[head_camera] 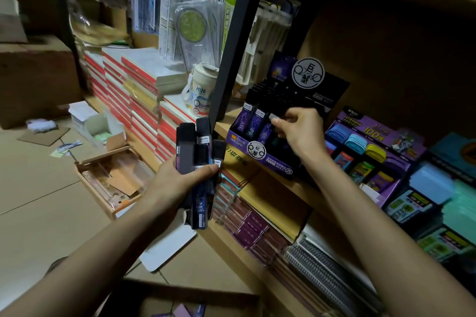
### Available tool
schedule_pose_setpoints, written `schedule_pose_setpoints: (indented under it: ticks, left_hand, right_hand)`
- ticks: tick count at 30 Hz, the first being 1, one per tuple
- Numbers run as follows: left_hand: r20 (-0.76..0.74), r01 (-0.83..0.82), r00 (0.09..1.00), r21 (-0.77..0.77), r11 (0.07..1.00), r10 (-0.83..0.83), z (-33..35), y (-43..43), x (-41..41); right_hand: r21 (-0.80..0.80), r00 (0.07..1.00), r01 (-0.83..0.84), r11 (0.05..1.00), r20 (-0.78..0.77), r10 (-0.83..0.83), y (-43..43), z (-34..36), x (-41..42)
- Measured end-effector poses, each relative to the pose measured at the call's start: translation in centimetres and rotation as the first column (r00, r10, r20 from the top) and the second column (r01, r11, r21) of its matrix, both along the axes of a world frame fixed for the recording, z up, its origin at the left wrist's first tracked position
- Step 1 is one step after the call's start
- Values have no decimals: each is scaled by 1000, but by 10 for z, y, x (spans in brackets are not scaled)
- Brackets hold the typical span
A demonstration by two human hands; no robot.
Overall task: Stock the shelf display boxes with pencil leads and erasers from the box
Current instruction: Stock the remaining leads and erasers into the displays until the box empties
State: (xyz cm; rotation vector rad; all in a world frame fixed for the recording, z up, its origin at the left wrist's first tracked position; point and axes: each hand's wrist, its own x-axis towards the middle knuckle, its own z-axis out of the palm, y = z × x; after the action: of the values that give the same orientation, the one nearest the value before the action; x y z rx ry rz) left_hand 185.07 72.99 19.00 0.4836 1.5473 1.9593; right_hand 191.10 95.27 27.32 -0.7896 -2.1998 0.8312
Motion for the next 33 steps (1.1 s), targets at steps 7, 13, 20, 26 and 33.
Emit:
schedule_pose_setpoints:
  ticks: [7, 13, 20, 26, 33]
  left_hand:
    - [1, 12, 1000, 11, 1000, -12, 1, 7, 4]
    - [-20, 23, 1000, 15, 1000, -22, 2, 11, 9]
    - [-28, 22, 999, 6, 1000, -22, 0, 13, 11]
    - [-60, -80, 995, -6, 997, 79, -1, 7, -1]
    - [-12, -97, 995, -24, 995, 96, -6, 3, -13]
  right_hand:
    - [116, 992, 33, 993, 116, -47, -1, -7, -4]
    - [326, 975, 10, 945, 208, -82, -28, -2, 23]
    - [-413, 931, -313, 856, 47, 363, -88, -19, 31]
    - [-423, 969, -242, 873, -151, 195, -77, 2, 29]
    - [-21, 957, -38, 999, -287, 31, -43, 25, -4]
